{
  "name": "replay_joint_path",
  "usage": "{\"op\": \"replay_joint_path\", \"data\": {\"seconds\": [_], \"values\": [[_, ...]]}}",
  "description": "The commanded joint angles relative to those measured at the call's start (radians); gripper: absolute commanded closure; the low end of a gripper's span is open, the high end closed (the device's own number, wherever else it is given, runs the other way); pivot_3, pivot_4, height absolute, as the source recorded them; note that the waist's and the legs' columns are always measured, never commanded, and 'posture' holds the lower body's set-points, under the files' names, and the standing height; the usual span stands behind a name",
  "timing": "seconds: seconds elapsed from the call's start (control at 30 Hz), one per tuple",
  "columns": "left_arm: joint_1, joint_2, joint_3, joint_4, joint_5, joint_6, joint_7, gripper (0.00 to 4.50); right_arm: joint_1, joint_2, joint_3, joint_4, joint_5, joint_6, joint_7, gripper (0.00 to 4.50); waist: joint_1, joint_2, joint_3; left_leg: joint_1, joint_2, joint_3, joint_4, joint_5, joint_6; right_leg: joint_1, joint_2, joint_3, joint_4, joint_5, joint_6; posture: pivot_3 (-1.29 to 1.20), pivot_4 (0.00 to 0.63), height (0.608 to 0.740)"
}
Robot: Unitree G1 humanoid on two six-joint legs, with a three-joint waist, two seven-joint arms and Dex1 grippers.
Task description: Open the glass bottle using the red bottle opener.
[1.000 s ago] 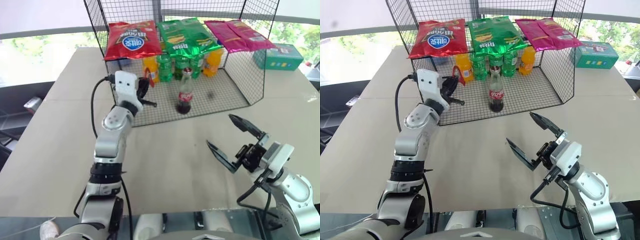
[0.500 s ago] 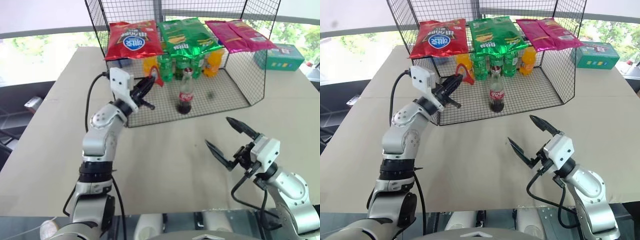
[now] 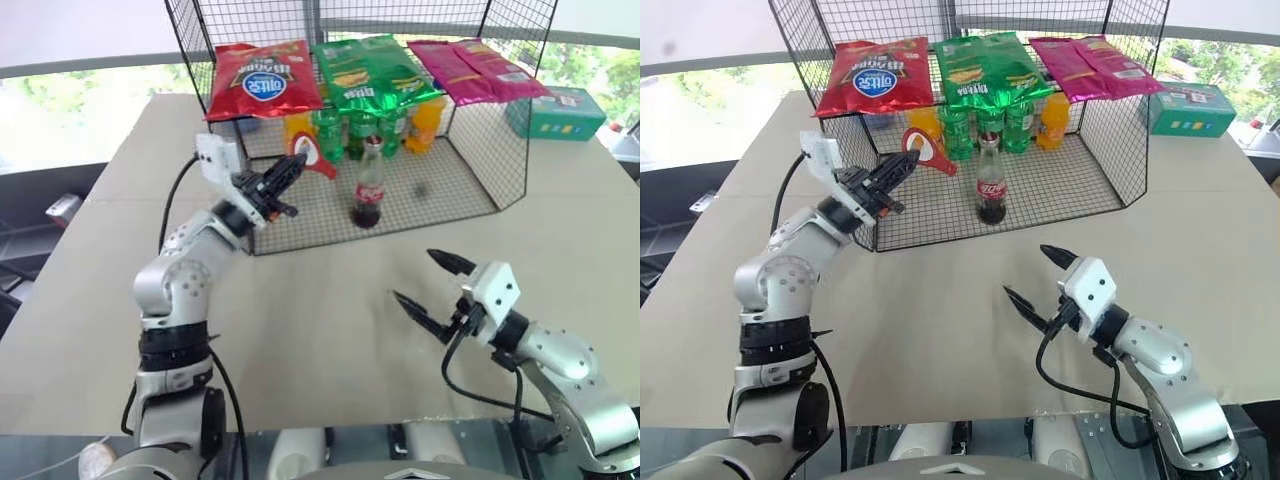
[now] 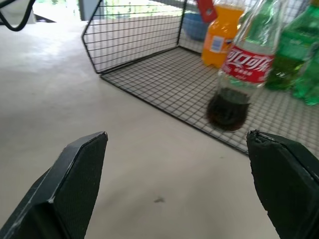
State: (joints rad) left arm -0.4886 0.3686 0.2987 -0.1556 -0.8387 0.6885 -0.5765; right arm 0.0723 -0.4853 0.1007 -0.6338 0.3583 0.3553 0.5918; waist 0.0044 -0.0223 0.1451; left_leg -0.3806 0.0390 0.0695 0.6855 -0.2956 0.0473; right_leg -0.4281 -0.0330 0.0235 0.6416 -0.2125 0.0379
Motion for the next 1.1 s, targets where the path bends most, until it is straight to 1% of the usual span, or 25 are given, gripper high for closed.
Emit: {"op": "replay_joint_path", "data": {"seconds": [0.03, 0.1, 0.17, 0.23, 0.3, 0.4, 0.6, 0.67, 0.73, 0.83, 0.87, 0.9, 0.97, 1.0, 1.1], "values": [[0.133, 0.062, 0.077, -0.165, -0.272, 0.130, -0.115, 4.47, -0.118, 0.012, -0.042, -0.065, 0.242, 0.168, 0.018, 0.00, -0.017, 0.000, 0.000, 0.000, 0.001, 0.000, 0.000, 0.000, 0.000, 0.000, 0.000, 0.000, 0.000, 0.000, 0.000, 0.00, 0.150, 0.740], [0.209, 0.109, 0.083, -0.221, -0.361, 0.183, -0.166, 4.47, -0.190, 0.011, -0.065, -0.063, 0.378, 0.255, 0.020, 0.00, -0.027, -0.001, 0.001, 0.001, 0.004, 0.001, 0.000, 0.001, -0.001, -0.001, 0.000, 0.001, 0.001, 0.000, 0.000, 0.00, 0.150, 0.740], [0.258, 0.148, 0.082, -0.247, -0.425, 0.214, -0.196, 4.47, -0.257, 0.009, -0.084, -0.046, 0.510, 0.334, 0.018, 0.00, -0.020, -0.001, 0.001, 0.000, 0.004, 0.000, 0.000, -0.001, 0.001, -0.001, 0.000, 0.000, 0.001, 0.000, -0.001, 0.00, 0.150, 0.740], [0.281, 0.172, 0.070, -0.274, -0.465, 0.224, -0.222, 4.47, -0.316, 0.012, -0.096, -0.017, 0.624, 0.405, 0.010, 0.00, -0.010, -0.002, 0.002, 0.000, 0.003, -0.002, 0.000, 0.000, 0.001, 0.000, 0.000, -0.003, 0.001, -0.002, -0.004, 0.00, 0.150, 0.740], [0.279, 0.179, 0.055, -0.289, -0.499, 0.225, -0.229, 4.47, -0.364, 0.011, -0.090, 0.007, 0.703, 0.456, 0.014, 0.00, -0.006, -0.002, 0.002, 0.000, 0.002, -0.004, 0.000, 0.000, 0.000, 0.000, -0.001, -0.003, 0.001, -0.002, -0.004, 0.00, 0.150, 0.740], [0.265, 0.184, 0.028, -0.301, -0.502, 0.210, -0.233, 4.47, -0.425, 0.022, -0.087, 0.047, 0.802, 0.517, -0.008, 0.00, -0.007, -0.002, 0.002, 0.000, 0.000, -0.003, 0.000, 0.000, 0.000, 0.001, -0.002, -0.002, 0.000, -0.002, -0.004, 0.00, 0.150, 0.740], [0.259, 0.214, -0.018, -0.326, -0.472, 0.190, -0.284, 4.47, -0.497, 0.029, -0.073, 0.093, 0.887, 0.585, -0.027, 0.00, -0.015, -0.002, 0.002, -0.001, 0.000, -0.003, -0.001, 0.000, 0.000, 0.000, -0.001, -0.002, 0.000, -0.002, -0.004, 0.00, 0.150, 0.740], [0.261, 0.223, -0.030, -0.332, -0.456, 0.177, -0.303, 4.50, -0.510, 0.023, -0.070, 0.099, 0.902, 0.605, -0.026, 0.54, -0.016, -0.002, 0.002, -0.001, 0.000, -0.003, -0.001, 0.000, 0.000, 0.000, 0.000, -0.002, 0.000, -0.002, -0.004, 0.00, 0.150, 0.740], [0.258, 0.225, -0.041, -0.334, -0.445, 0.165, -0.310, 4.50, -0.518, 0.015, -0.062, 0.100, 0.906, 0.620, -0.020, 1.25, -0.016, -0.002, 0.002, -0.001, 0.000, -0.002, -0.001, 0.000, 0.000, -0.001, 0.000, -0.002, 0.000, -0.002, -0.004, 0.00, 0.150, 0.740], [0.251, 0.225, -0.053, -0.337, -0.438, 0.154, -0.315, 4.50, -0.520, 0.007, -0.053, 0.096, 0.910, 0.638, -0.013, 2.72, -0.016, -0.002, 0.002, -0.001, 0.000, -0.002, -0.001, 0.000, 0.000, -0.001, -0.001, -0.002, 0.000, -0.002, -0.004, 0.00, 0.150, 0.740], [0.243, 0.225, -0.058, -0.338, -0.439, 0.151, -0.316, 4.50, -0.520, -0.002, -0.042, 0.093, 0.900, 0.647, -0.002, 3.14, -0.016, -0.002, 0.002, -0.001, 0.000, -0.002, -0.001, 0.000, 0.000, -0.001, -0.001, -0.002, 0.000, -0.002, -0.004, 0.00, 0.150, 0.740], [0.239, 0.225, -0.061, -0.340, -0.441, 0.149, -0.316, 4.50, -0.519, -0.009, -0.034, 0.089, 0.894, 0.653, 0.005, 3.44, -0.015, -0.002, 0.002, -0.002, 0.000, -0.002, -0.001, 0.000, 0.000, -0.001, -0.001, -0.002, 0.000, -0.002, -0.004, 0.00, 0.150, 0.740], [0.232, 0.229, -0.066, -0.341, -0.438, 0.146, -0.322, 4.50, -0.516, -0.026, -0.023, 0.084, 0.878, 0.656, 0.023, 4.40, -0.016, -0.002, 0.002, -0.002, 0.000, -0.002, -0.001, 0.000, 0.000, -0.001, -0.001, -0.002, 0.000, -0.002, -0.004, 0.00, 0.150, 0.740], [0.232, 0.233, -0.068, -0.343, -0.436, 0.145, -0.327, 4.50, -0.515, -0.029, -0.024, 0.085, 0.878, 0.655, 0.026, 4.47, -0.016, -0.002, 0.002, -0.002, 0.000, -0.002, -0.001, 0.000, 0.001, -0.001, -0.001, -0.002, 0.000, -0.002, -0.004, 0.00, 0.150, 0.740], [0.236, 0.237, -0.073, -0.350, -0.426, 0.139, -0.340, 4.50, -0.510, -0.035, -0.023, 0.087, 0.872, 0.650, 0.035, 4.47, -0.016, -0.002, 0.002, -0.001, 0.000, -0.002, -0.001, 0.000, 0.000, -0.001, 0.000, -0.002, 0.000, -0.002, -0.004, 0.00, 0.150, 0.740]]}}
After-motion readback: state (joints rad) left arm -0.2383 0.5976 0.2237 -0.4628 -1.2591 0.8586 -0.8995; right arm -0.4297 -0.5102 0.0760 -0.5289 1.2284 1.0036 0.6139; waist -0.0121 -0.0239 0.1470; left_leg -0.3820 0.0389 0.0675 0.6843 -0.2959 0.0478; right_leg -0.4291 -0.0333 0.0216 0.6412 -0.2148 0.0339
